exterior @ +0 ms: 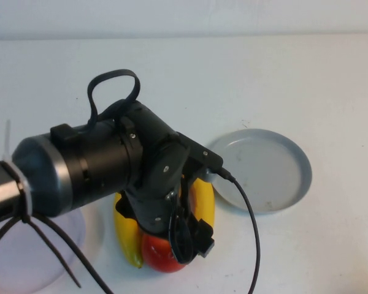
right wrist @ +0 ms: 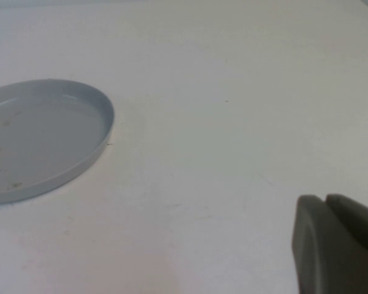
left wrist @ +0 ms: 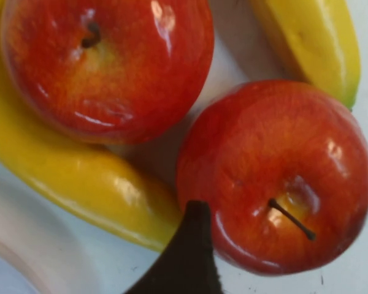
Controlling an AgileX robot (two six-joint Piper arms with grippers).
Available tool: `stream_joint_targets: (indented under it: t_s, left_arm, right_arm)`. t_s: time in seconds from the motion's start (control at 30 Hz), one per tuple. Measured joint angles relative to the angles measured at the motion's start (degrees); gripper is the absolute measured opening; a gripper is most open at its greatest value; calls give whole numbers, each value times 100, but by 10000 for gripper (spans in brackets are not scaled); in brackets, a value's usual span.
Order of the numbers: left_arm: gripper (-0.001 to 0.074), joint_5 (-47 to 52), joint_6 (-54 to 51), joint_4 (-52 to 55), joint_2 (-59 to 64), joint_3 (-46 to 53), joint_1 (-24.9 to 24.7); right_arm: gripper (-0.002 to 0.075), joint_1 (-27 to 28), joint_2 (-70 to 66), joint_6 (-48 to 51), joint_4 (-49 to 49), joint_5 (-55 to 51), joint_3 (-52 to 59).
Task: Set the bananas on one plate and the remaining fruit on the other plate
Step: Put one type of fruit in the left plate
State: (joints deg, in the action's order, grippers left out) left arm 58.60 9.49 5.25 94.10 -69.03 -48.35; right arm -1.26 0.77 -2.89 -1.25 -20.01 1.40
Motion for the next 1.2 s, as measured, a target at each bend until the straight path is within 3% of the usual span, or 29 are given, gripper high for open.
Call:
stream_joint_targets:
  t_s: [0.93,1.2]
  left_arm:
    - [668,-264,25,212,453,0,52]
    - [543,-264,25,212,453,0,52]
  right_arm:
    - [-17,0,0,0,0,0,0]
    - [-17,0,0,0,0,0,0]
